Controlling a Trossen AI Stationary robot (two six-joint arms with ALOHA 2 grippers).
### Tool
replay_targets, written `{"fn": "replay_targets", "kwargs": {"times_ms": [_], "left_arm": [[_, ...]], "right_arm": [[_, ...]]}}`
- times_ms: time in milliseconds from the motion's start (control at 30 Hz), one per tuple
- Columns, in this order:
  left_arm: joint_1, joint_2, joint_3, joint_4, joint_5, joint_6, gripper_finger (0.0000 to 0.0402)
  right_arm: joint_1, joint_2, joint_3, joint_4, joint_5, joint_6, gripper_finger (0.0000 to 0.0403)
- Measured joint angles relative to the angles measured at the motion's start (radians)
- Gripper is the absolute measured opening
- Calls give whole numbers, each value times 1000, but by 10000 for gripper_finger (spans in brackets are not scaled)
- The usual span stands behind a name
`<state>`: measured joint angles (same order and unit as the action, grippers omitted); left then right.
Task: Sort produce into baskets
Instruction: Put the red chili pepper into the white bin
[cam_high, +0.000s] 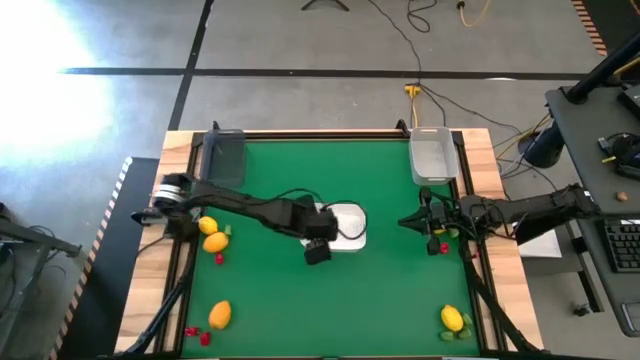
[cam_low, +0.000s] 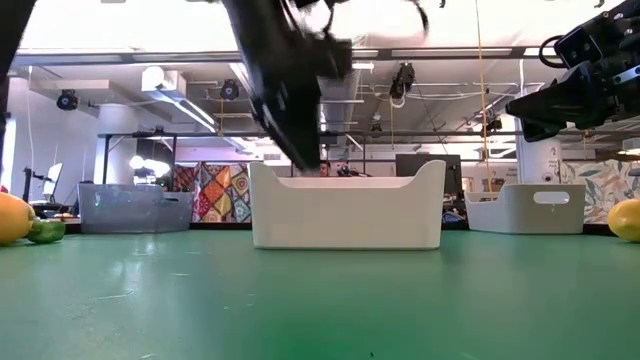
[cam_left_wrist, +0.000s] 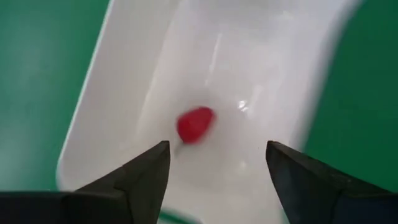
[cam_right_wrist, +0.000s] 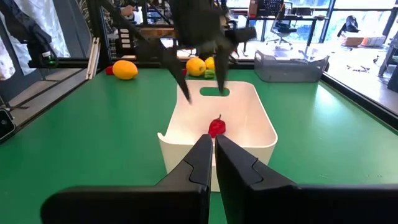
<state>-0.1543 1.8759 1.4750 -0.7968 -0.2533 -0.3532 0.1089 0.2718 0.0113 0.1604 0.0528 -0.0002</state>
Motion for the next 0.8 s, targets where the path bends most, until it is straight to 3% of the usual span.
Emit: {"fn": "replay_targets", "kwargs": {"times_ms": [233, 433, 633, 800], "left_arm": [[-239, -221, -24, -202, 5, -110, 246], [-461, -320, -159, -371, 66, -511, 246], [-543, -364, -367, -396, 164, -959, 246], [-546, -364, -491, -389, 234, -1134, 245]], "right_arm": [[0, 0, 0, 0, 0, 0, 13], [0, 0, 0, 0, 0, 0, 13], [0, 0, 0, 0, 0, 0, 13], [0, 0, 0, 0, 0, 0, 13]]}}
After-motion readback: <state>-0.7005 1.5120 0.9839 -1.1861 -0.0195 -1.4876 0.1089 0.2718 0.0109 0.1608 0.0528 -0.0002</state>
